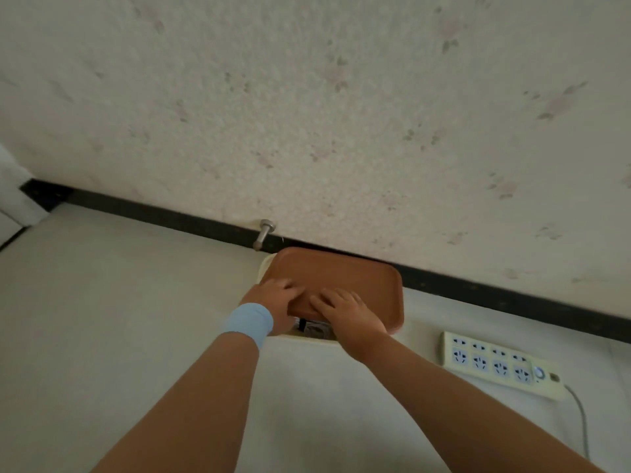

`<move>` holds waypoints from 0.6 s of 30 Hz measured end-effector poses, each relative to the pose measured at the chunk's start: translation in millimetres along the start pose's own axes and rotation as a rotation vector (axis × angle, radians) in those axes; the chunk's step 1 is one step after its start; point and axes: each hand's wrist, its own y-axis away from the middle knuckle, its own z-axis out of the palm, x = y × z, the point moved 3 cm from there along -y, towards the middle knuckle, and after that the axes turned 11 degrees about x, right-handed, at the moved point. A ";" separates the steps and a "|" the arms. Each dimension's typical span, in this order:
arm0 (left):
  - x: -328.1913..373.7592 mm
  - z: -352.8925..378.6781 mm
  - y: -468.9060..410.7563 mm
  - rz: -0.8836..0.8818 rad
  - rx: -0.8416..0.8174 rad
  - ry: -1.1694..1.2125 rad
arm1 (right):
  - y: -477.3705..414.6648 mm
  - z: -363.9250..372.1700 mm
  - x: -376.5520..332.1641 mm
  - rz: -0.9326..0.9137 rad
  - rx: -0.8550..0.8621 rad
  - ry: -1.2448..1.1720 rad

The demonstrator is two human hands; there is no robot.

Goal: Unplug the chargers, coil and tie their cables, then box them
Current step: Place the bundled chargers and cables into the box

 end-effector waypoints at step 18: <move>-25.8 52.0 26.3 -0.630 0.165 0.317 | 12.9 36.0 43.8 0.508 -0.024 -0.220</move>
